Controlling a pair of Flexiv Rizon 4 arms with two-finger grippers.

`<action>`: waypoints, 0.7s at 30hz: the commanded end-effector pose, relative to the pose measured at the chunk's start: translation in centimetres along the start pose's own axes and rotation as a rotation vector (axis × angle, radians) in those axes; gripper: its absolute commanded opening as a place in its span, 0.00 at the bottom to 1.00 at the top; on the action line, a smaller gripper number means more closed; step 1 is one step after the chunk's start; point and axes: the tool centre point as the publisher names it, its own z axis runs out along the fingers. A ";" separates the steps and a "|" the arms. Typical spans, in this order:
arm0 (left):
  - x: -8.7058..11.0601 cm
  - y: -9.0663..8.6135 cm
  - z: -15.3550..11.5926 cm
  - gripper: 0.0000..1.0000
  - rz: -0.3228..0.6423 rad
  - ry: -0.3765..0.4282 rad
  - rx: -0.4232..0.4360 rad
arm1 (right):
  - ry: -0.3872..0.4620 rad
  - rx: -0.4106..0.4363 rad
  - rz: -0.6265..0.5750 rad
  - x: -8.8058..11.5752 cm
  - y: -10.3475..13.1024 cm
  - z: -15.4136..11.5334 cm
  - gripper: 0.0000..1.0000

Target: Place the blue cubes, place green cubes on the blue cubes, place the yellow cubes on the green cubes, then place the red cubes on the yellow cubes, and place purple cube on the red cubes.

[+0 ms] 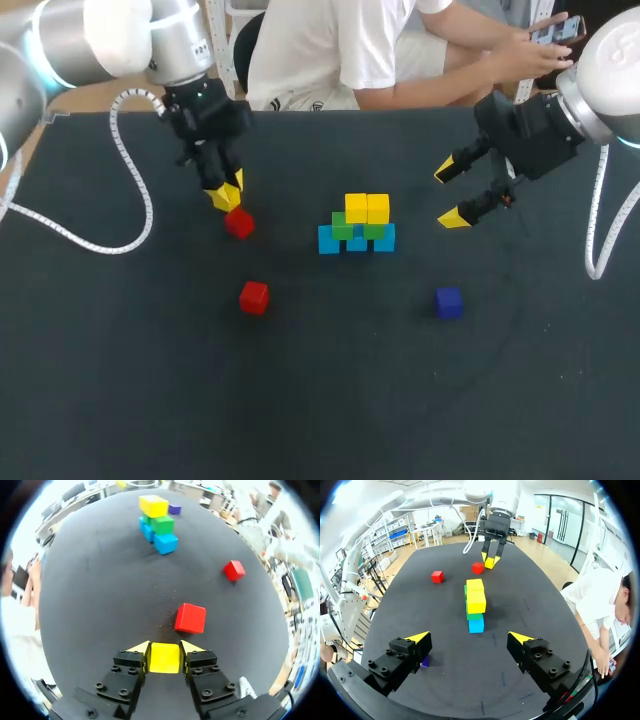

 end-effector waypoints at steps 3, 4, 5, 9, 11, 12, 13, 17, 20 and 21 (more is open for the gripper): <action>-0.3 -2.3 -1.3 0.00 -0.127 0.007 -0.041 | -0.002 0.001 -0.001 0.0 0.0 0.0 1.00; -0.5 -2.6 -1.4 0.00 -0.144 0.020 -0.036 | -0.002 0.001 -0.001 0.0 0.0 0.0 1.00; -0.7 -2.9 -1.5 0.00 -0.163 0.026 -0.034 | -0.002 0.001 -0.001 0.0 0.0 0.0 1.00; -1.7 -4.0 -1.6 0.00 -0.220 0.039 -0.035 | -0.002 0.001 -0.001 0.0 0.0 0.0 1.00; -2.2 -4.5 -1.6 0.00 -0.234 0.045 -0.045 | -0.002 0.001 -0.001 0.0 0.0 0.0 1.00; -2.5 -4.7 -1.6 0.00 -0.246 0.046 -0.053 | -0.002 0.001 -0.001 0.0 0.0 0.0 1.00; -2.8 -5.0 -1.6 0.00 -0.255 0.052 -0.058 | -0.002 0.001 -0.001 0.0 0.0 0.0 1.00; -3.6 -6.3 -1.2 0.00 -0.287 0.068 -0.094 | -0.002 0.001 -0.001 0.0 0.0 0.0 1.00; -3.4 -7.8 -1.1 0.00 -0.340 0.064 -0.127 | -0.002 0.001 -0.001 0.0 0.0 0.0 1.00; -3.2 -8.4 -1.0 0.00 -0.360 0.061 -0.141 | -0.002 0.001 -0.001 0.0 0.0 0.0 1.00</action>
